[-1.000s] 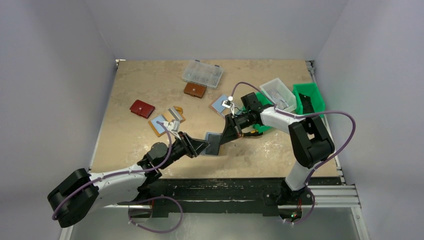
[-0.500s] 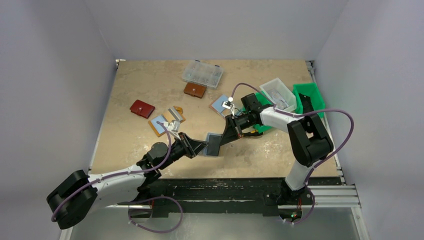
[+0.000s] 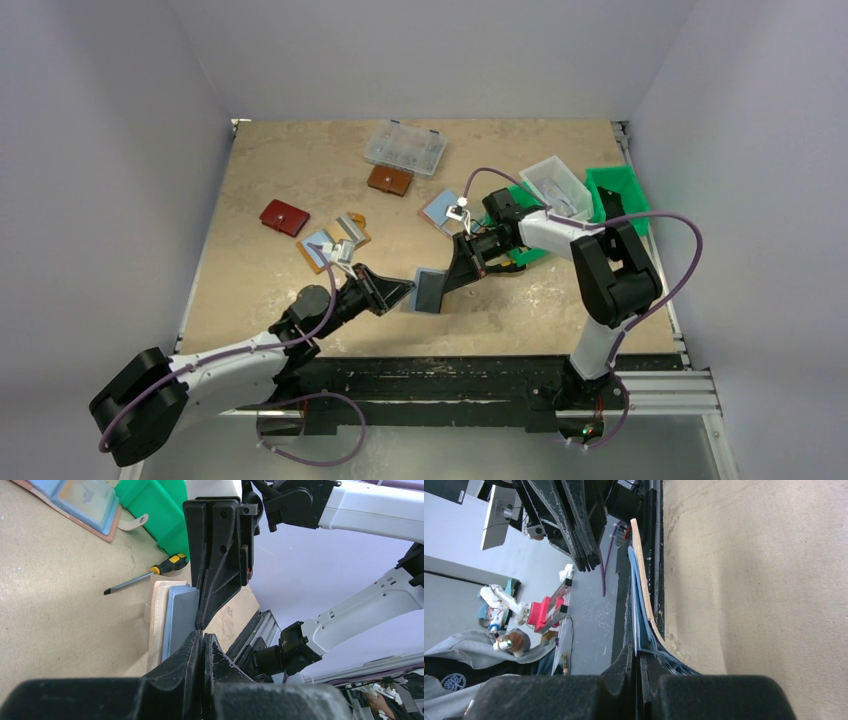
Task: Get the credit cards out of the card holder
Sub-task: Remove the credit card from the card holder.
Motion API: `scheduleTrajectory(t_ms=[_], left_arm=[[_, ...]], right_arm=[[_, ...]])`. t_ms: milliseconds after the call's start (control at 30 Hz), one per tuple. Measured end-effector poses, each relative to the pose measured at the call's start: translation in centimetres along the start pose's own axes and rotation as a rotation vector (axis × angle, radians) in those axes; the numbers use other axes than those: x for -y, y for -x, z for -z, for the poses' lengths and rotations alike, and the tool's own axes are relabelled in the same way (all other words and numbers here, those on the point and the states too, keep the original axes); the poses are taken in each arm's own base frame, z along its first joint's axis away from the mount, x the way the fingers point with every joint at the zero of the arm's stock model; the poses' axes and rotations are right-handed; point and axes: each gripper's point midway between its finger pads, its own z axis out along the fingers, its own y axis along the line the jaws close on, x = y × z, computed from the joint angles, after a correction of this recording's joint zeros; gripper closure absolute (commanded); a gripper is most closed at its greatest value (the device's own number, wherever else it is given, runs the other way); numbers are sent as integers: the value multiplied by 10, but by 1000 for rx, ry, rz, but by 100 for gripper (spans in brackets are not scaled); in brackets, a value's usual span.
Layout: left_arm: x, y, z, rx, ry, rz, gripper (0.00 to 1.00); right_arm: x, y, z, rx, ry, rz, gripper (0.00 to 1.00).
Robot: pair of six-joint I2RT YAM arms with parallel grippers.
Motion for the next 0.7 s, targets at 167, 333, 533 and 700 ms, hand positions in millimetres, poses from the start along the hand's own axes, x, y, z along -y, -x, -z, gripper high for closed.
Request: scheduleTrajectory(t_ms=[167, 333, 533, 700], left_arm=[[-9, -3, 3, -15, 32, -17, 68], [-27, -8, 14, -48, 131, -64, 35], [-27, 2, 25, -31, 164, -125, 24], [-26, -8, 24, -78, 141, -141, 25]], right_arm=[[2, -3, 2, -9, -15, 8, 100], [1, -1, 4, -21, -22, 49, 100], [1, -4, 5, -42, -32, 75, 100], [1, -7, 6, -53, -31, 78, 100]])
